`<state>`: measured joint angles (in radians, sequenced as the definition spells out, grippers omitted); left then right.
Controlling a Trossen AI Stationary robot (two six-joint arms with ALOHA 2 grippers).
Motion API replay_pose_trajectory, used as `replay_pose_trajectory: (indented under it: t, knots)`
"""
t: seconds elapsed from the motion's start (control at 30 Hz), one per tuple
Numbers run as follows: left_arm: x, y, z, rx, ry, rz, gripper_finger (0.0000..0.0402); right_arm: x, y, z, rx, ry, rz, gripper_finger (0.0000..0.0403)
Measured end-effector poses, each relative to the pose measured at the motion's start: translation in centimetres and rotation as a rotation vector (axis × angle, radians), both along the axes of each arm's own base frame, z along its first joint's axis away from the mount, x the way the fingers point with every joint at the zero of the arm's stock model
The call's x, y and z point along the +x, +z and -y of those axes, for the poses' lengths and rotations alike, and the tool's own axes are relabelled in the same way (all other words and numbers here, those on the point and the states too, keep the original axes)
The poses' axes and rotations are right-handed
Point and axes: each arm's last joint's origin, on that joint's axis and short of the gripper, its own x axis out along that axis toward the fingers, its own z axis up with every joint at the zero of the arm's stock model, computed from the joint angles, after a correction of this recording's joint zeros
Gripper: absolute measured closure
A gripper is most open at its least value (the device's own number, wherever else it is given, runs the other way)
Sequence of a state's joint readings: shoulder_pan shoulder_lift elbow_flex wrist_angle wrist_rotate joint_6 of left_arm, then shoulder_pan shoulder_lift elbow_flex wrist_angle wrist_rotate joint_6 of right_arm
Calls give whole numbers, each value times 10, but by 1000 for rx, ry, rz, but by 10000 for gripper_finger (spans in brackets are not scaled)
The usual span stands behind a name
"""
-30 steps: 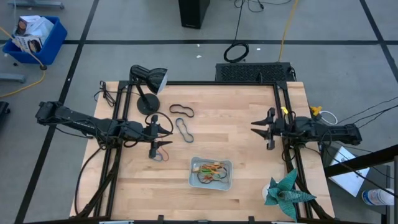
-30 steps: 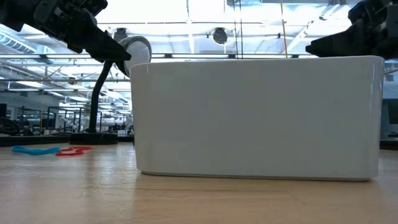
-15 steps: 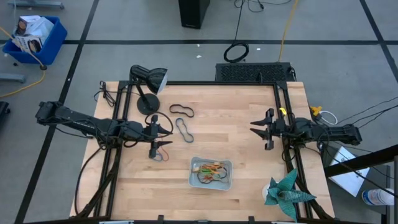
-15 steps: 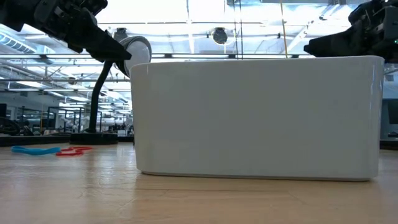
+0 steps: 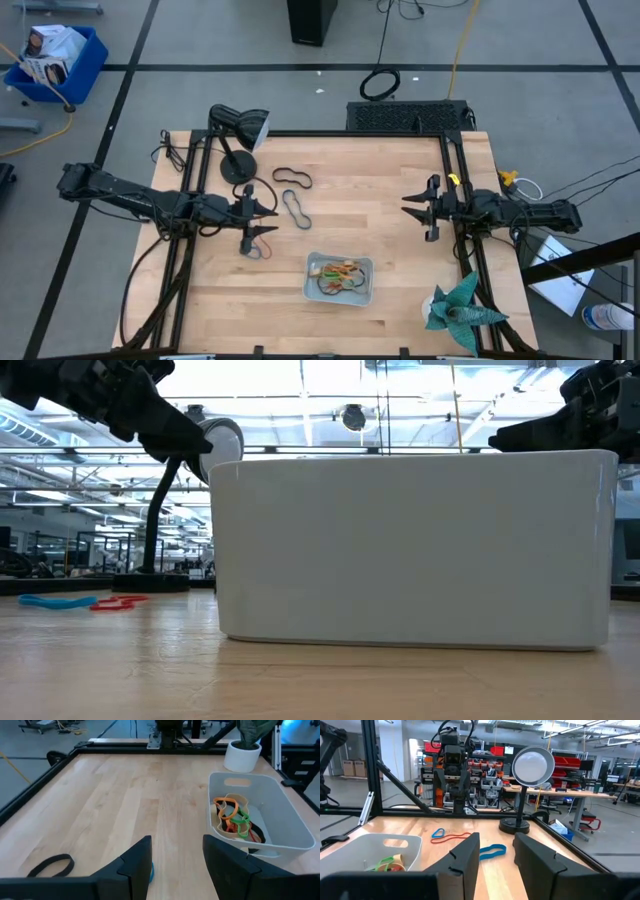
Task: Pick and place rubber bands into bin
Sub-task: Put the top blue rubber band into the gray bin
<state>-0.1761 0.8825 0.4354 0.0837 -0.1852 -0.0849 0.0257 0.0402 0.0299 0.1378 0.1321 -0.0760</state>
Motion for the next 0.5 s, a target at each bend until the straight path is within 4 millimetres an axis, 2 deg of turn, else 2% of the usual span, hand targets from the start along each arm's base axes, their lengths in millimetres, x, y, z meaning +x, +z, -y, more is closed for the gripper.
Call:
replay_pose_trajectory:
  t: [0.33,0.5]
  knots:
    - [2,6,0,25,-2,64,217,0,0,0,-18,-3,-3,285]
    - [3,17,0,44,16,5,217,0,-2,0,-19,-4,-20,282]
